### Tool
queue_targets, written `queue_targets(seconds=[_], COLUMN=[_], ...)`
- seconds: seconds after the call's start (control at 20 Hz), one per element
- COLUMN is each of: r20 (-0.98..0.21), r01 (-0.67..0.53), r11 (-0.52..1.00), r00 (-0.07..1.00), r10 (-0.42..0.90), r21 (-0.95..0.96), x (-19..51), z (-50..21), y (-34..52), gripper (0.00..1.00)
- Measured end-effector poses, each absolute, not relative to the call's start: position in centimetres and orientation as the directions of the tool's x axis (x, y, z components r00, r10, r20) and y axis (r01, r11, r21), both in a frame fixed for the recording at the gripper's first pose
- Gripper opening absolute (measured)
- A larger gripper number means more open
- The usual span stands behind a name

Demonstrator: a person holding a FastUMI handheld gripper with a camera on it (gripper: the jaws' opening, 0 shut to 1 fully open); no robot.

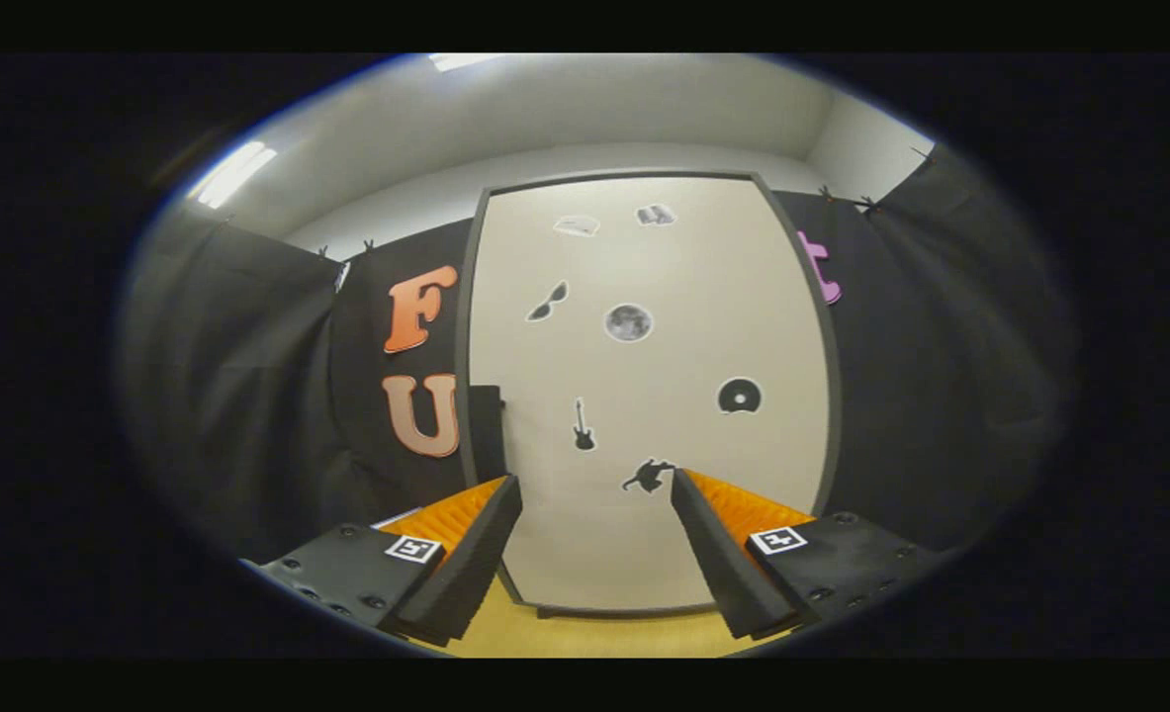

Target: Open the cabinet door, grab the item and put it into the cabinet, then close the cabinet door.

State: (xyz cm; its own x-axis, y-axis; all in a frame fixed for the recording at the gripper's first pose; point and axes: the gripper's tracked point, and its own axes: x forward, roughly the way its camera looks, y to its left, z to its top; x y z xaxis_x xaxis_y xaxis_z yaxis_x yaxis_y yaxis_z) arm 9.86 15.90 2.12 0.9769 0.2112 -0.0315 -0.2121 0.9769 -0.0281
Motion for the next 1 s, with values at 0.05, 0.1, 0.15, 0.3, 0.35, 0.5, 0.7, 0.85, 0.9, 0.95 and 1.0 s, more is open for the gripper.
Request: queue_targets(seconds=[0.05, 0.1, 0.15, 0.3, 0.35, 0.5, 0.7, 0.85, 0.9, 0.95, 1.0], r20=[-0.046, -0.057, -0.067, -0.092, -0.095, -0.099, -0.140, -0.139, -0.140, -0.135, -0.140], r01=[-0.249, -0.277, -0.293, -0.302, -0.296, -0.277, -0.293, -0.311, -0.281, -0.290, -0.306], r11=[0.968, 0.961, 0.956, 0.953, 0.955, 0.960, 0.956, 0.950, 0.960, 0.957, 0.951], r00=[0.967, 0.959, 0.953, 0.949, 0.951, 0.957, 0.947, 0.941, 0.950, 0.947, 0.941], r10=[0.249, 0.278, 0.295, 0.302, 0.294, 0.272, 0.288, 0.309, 0.278, 0.291, 0.309], r21=[0.000, 0.022, 0.031, 0.004, -0.010, -0.038, -0.020, 0.006, -0.005, 0.026, 0.043], x=[10.8, 11.9, 13.2, 16.4, 17.2, 19.0, 20.4, 20.5, 21.0, 20.7, 20.7], z=[1.8, 1.6, 1.4, 0.6, 0.6, 0.2, -1.4, -1.8, -1.9, -2.1, -2.4], y=[17.5, 18.8, 19.8, 21.9, 22.2, 22.9, 24.3, 24.9, 24.1, 24.2, 24.4], gripper=[0.98, 0.98, 0.98, 0.98, 0.98, 0.98, 0.90, 0.61, 0.52, 0.43, 0.40])
